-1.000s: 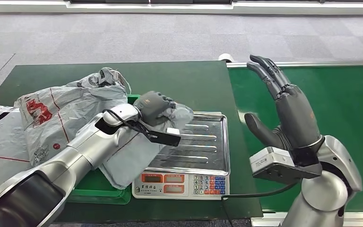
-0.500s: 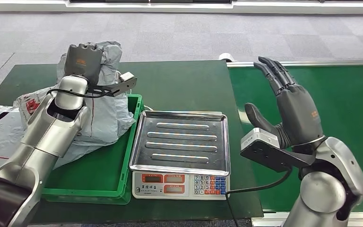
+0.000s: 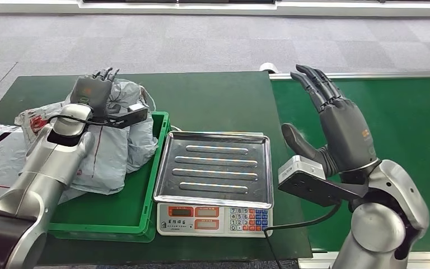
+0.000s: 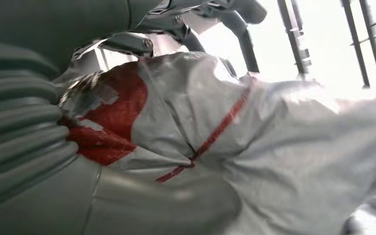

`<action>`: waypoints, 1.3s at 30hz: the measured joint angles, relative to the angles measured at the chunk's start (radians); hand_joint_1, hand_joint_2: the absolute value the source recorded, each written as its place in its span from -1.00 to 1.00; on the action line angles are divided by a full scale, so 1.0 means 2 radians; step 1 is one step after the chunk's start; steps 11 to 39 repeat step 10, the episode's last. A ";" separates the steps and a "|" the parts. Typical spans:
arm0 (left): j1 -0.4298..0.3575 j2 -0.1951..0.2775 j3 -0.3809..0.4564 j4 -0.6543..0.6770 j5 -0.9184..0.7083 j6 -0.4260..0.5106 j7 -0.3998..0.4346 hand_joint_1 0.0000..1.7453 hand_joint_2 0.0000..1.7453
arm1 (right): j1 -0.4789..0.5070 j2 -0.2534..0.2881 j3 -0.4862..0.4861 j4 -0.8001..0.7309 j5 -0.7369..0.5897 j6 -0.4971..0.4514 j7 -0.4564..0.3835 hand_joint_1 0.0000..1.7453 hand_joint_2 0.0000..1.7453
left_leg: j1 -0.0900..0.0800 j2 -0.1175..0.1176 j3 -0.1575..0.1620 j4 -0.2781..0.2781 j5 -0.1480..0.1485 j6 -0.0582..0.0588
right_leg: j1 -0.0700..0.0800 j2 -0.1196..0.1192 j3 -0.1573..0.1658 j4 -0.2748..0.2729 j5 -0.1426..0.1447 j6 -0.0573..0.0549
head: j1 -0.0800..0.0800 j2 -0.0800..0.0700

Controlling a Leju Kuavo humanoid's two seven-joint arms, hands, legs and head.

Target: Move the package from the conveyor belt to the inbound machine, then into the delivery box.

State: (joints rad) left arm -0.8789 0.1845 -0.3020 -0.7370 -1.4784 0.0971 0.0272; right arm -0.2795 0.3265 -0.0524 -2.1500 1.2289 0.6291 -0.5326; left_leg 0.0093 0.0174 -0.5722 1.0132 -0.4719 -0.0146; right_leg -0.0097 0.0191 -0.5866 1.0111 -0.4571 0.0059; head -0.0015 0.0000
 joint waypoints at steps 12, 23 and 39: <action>0.025 -0.034 0.059 -0.115 0.111 0.052 -0.085 -1.00 -1.00 | 0.001 0.000 -0.004 0.000 -0.009 0.000 -0.004 -1.00 -1.00 | 0.000 0.001 0.000 0.000 0.000 0.000 | 0.000 0.000 0.000 0.000 0.000 0.000 | 0.000 0.000; 0.025 -0.034 0.059 -0.115 0.111 0.052 -0.085 -1.00 -1.00 | 0.001 0.000 -0.004 0.000 -0.009 0.000 -0.004 -1.00 -1.00 | 0.000 0.001 0.000 0.000 0.000 0.000 | 0.000 0.000 0.000 0.000 0.000 0.000 | 0.000 0.000; 0.025 -0.034 0.059 -0.115 0.111 0.052 -0.085 -1.00 -1.00 | 0.001 0.000 -0.004 0.000 -0.009 0.000 -0.004 -1.00 -1.00 | 0.000 0.001 0.000 0.000 0.000 0.000 | 0.000 0.000 0.000 0.000 0.000 0.000 | 0.000 0.000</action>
